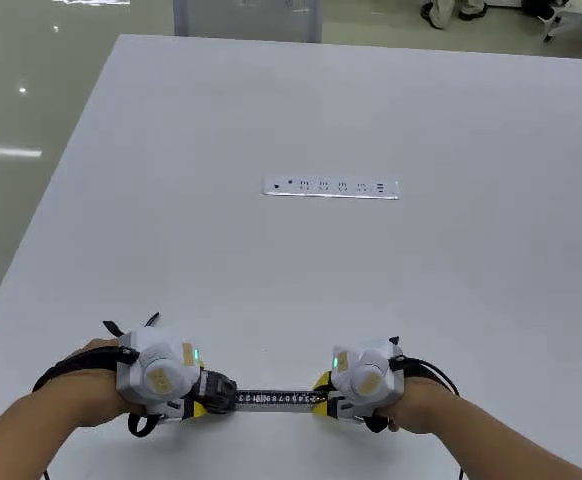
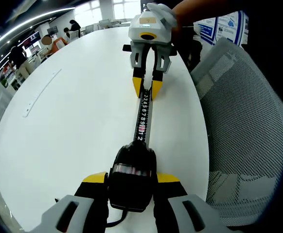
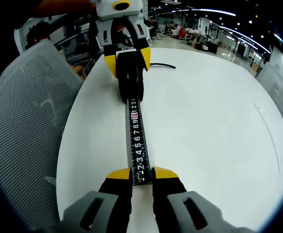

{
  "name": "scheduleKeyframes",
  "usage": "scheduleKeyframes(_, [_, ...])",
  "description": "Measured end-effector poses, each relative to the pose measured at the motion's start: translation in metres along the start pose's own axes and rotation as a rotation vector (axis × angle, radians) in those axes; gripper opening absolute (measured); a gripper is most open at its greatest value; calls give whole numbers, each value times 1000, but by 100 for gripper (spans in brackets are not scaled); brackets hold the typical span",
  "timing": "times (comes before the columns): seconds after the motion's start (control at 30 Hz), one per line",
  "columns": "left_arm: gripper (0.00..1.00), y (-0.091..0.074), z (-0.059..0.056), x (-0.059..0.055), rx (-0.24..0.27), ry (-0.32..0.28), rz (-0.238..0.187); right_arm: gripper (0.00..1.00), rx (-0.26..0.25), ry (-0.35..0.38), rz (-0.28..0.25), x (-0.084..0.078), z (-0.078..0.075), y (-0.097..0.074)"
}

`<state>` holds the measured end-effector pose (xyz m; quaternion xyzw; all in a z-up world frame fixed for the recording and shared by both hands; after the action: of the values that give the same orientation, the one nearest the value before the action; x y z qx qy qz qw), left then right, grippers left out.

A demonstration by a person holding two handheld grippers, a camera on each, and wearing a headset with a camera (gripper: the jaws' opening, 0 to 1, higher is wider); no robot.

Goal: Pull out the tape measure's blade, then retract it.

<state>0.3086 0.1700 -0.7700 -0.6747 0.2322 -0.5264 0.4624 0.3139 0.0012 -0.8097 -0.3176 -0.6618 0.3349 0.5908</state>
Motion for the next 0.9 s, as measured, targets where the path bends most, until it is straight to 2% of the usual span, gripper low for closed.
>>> scheduleKeyframes(0.9, [32,0,-1,1,-2,-7,-3,14,-10,10,13,-18,2,-14])
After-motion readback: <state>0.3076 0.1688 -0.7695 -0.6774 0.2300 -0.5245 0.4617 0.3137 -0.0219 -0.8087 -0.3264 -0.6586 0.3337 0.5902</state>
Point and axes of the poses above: the centre of the closed fingertips' face, and the gripper's own axes: y roughly forward along the fingers, z roughly to its left, x roughly out of its top, the point moved 2 cm from there along -y, roughly backward along the fingers, and after that the axes turned 9 degrees about -y, right-handed, at the moved point
